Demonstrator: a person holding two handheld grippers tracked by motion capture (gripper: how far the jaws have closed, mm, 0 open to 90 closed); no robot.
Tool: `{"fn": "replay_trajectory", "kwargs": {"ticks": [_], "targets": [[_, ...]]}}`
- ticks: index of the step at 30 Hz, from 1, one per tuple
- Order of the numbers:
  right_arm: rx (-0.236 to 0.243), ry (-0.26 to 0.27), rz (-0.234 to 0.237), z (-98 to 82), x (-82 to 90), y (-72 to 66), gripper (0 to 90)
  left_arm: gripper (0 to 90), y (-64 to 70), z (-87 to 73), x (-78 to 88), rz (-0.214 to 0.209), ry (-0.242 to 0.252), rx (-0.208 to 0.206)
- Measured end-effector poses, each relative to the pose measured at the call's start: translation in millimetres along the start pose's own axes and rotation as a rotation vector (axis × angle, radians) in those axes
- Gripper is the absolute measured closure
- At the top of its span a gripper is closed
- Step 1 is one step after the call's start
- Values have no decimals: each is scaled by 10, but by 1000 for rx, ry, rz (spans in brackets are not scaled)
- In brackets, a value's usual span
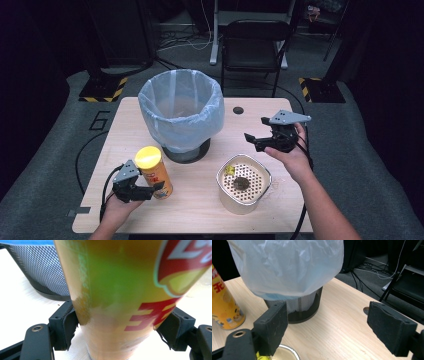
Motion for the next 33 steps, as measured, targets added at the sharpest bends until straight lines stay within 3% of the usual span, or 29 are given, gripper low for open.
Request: {"fn": "replay_trajectory", "kwargs": {"ticks": [5,10,17,24,31,33], "targets": [[8,-2,-22,-113,19,1,181,241,-24,84,93,1,11,28],[-48,3,-30,-268,12,-11,186,242,-40,178,204,6,11,41],[-63,29,-79,-500,43,-30,187,242,-43,381,339,3,7,43],[-109,7,-98,-742,100,42,190,242,20,891,572,-20,15,24],[-127,18,-106,-810,154,92,190,242,107,1321,741,-36,15,1],[-129,19,-104,-810,157,90,190,242,119,1381,760,-43,16,4]]}}
Point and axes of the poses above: each handheld gripper's, and its own axes: x roughly backward along the jaws, z roughly out of its top, y roughly to its right, the point moved 7 cm from there along -x, roughly forward along the jaws, and after that the axes turned 3 degrees about z, right-handed, at the moved point
